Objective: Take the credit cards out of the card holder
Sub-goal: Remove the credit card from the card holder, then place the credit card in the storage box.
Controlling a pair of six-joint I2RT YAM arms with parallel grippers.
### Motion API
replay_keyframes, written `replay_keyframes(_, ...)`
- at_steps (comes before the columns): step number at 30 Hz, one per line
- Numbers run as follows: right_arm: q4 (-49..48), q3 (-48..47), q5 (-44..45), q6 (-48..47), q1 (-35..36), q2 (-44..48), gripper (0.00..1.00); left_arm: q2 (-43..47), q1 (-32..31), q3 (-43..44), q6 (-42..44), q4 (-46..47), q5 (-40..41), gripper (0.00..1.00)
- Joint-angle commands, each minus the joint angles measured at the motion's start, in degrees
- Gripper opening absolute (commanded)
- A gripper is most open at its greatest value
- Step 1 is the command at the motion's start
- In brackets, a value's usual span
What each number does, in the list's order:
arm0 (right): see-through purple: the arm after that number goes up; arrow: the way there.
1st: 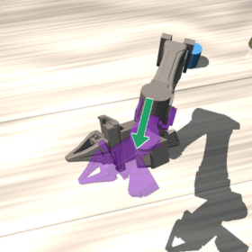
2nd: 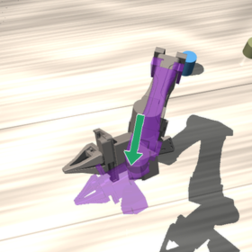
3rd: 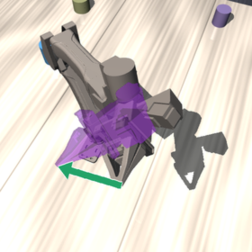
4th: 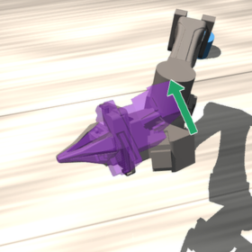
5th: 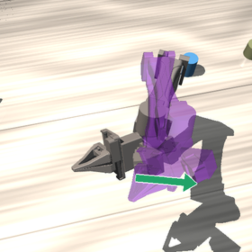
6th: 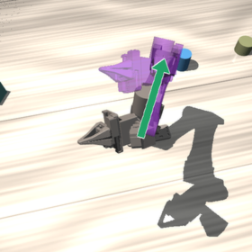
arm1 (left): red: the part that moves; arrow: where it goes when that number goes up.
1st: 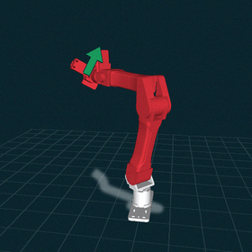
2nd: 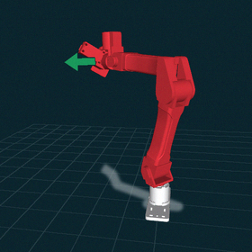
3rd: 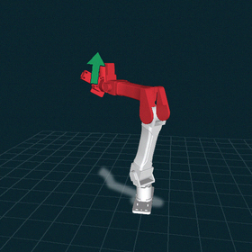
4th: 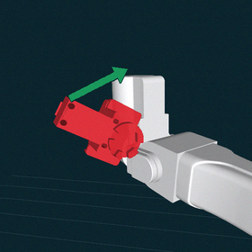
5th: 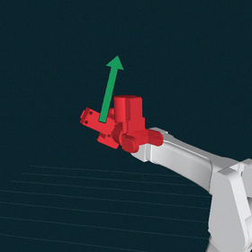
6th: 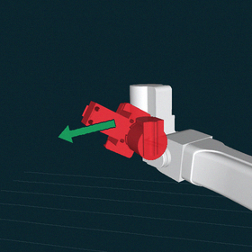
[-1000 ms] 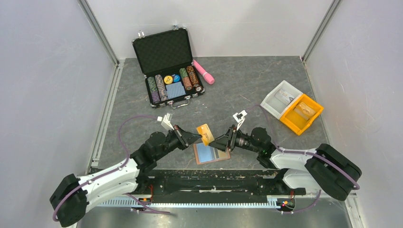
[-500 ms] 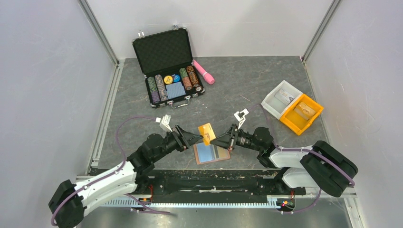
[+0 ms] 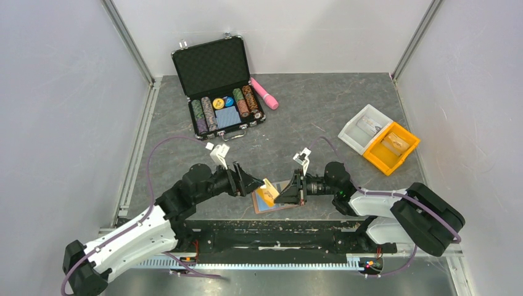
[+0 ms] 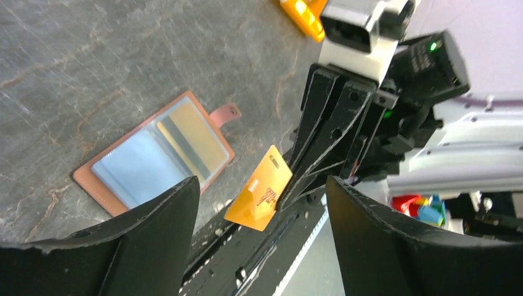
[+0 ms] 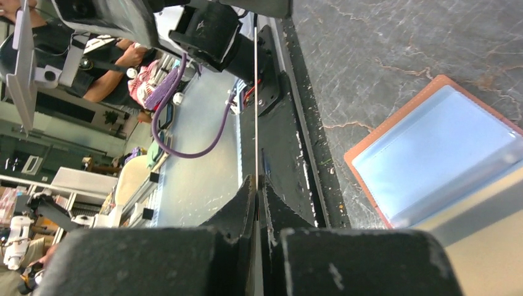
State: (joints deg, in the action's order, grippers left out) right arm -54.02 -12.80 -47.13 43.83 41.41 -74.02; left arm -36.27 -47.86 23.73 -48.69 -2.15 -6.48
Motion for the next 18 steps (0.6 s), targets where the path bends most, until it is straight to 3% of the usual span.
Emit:
replay_keyframes(1,-3.3,-0.1,-4.5,-0.8,0.0,1.4,0.0,-3.2,0.2,4.0,8.2,-3.6,-7.7,0.81)
replay_keyframes(5,-3.6,0.1,-5.0,-0.6,0.1,1.1,0.0,-6.6,0.2,5.8,9.8,-2.9,-11.9,0.76)
replay_keyframes(10,-4.3,0.3,-5.6,0.0,0.1,0.9,0.01,-9.4,0.2,6.2,8.8,0.1,-15.7,0.56)
replay_keyframes(15,-2.7,1.1,-4.4,-1.3,0.0,2.3,0.08,-8.8,0.4,4.8,5.6,3.5,-16.0,0.31)
replay_keyframes(18,0.4,0.5,-2.6,-2.9,-0.3,4.0,0.18,-9.1,0.6,4.1,3.2,6.3,-17.1,0.08)
